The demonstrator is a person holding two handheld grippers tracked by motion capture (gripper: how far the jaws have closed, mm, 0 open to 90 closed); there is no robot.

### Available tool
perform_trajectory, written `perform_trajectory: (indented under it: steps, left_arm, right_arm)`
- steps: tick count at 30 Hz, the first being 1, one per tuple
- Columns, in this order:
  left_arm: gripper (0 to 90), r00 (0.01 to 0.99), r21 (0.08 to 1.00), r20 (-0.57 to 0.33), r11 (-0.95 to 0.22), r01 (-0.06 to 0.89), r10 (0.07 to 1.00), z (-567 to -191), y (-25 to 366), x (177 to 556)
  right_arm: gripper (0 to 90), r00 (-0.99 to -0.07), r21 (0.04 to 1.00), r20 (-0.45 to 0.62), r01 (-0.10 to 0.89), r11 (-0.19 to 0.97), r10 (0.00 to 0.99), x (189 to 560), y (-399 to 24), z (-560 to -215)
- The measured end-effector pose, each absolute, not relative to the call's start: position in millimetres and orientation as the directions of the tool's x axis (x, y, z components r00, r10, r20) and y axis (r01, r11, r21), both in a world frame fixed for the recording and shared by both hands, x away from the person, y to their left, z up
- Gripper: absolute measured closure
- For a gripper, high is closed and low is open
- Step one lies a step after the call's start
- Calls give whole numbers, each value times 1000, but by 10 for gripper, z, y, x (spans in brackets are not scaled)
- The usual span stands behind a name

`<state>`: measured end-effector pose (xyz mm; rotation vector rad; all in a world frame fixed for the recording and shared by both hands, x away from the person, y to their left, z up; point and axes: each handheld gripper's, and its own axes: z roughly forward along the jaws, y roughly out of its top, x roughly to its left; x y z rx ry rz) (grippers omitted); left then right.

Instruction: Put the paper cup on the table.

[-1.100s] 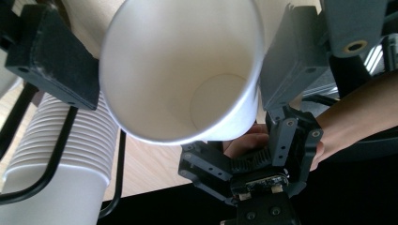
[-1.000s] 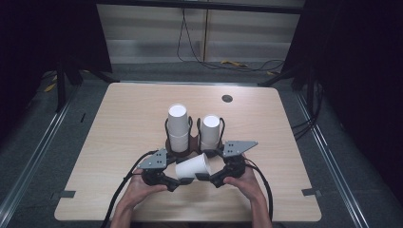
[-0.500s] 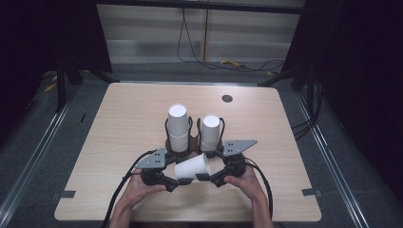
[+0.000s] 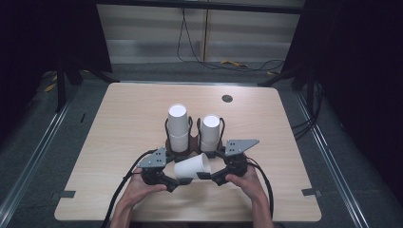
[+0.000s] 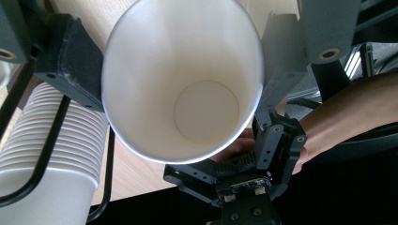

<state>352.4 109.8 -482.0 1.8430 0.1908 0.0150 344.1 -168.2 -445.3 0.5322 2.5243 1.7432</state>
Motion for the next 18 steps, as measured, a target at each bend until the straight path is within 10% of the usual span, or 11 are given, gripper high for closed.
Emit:
perform_trajectory:
  steps: [18]
  left_arm:
    - [153,955,953,-60,-269,142,291,-4860,1156,3510]
  right_arm:
    - [238,-914,913,147,273,304,379,3400,-1800,-4417]
